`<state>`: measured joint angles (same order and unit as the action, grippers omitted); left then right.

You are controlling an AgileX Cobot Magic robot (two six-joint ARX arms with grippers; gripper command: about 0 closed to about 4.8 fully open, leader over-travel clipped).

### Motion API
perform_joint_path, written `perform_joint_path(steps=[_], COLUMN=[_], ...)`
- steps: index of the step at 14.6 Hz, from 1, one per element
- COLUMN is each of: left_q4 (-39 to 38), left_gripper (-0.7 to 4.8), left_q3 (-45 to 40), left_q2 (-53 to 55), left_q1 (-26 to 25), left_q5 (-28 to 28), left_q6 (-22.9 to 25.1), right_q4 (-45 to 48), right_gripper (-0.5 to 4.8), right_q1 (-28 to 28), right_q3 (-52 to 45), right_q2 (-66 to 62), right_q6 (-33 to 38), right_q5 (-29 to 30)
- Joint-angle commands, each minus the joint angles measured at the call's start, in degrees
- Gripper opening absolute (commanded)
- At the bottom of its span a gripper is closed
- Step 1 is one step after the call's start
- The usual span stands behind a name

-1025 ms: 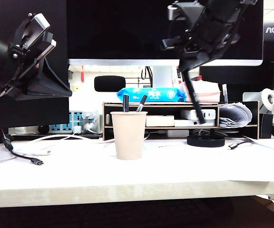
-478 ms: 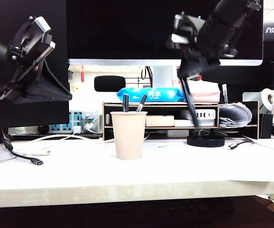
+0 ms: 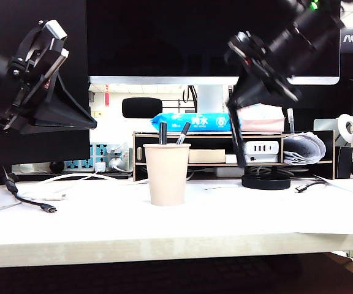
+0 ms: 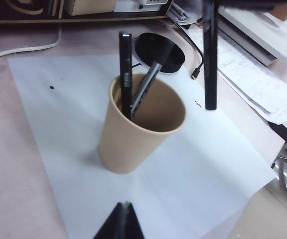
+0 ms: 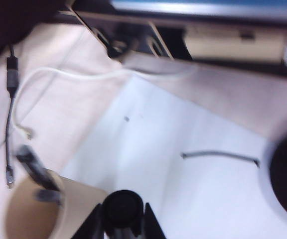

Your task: Pick up the marker from the paper cup and put it on the table.

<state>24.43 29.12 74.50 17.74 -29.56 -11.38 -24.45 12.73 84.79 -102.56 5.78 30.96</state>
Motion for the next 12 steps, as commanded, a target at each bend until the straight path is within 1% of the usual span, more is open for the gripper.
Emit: perform_joint_path(steps=[1,3,5,6,7,8,10,12], left_q4=[0.48,0.42,0.00,-0.33,-0.59,-0.59,-0.61,-0.57], left_gripper=[-0.05,-0.05,-0.05,-0.05,-0.05,-0.05,-0.05,-0.05], left_q3=[0.15,0.15,0.17,0.15,0.15,0.15,0.17,0.15], left_q2=[-0.11,-0.11,-0.11,-0.11,-0.11,-0.11,-0.11,-0.11], left_q1=[0.13,0.13,0.13,0.13,0.13,0.13,0.13,0.13], left_q5=[-0.96,-1.33,-1.60,-1.79,-1.77,-1.79,-1.79,-1.77], left_q6=[0.22,0.04,0.00,0.00,0.02,0.02,0.00,0.00], right_q4=[0.72,0.90,5.07,7.52,11.39,13.57,15.08,14.56], right_gripper=[0.71,0.72,0.72,0.71,0.72,0.72,0.72,0.72], right_q1=[-0.52,-1.55,-2.58,-3.17,-4.76,-5.68,-6.97,-7.50], right_q3=[0.35,0.42,0.55,0.55,0.55,0.55,0.57,0.57], right_q2=[-1.95,-4.83,-8.22,-9.57,-11.52,-12.35,-13.27,-13.75], right_q6=[0.76,2.36,6.93,10.01,14.71,16.94,18.97,20.20], right_q5=[2.56,5.25,8.04,11.56,17.11,18.84,19.32,20.46])
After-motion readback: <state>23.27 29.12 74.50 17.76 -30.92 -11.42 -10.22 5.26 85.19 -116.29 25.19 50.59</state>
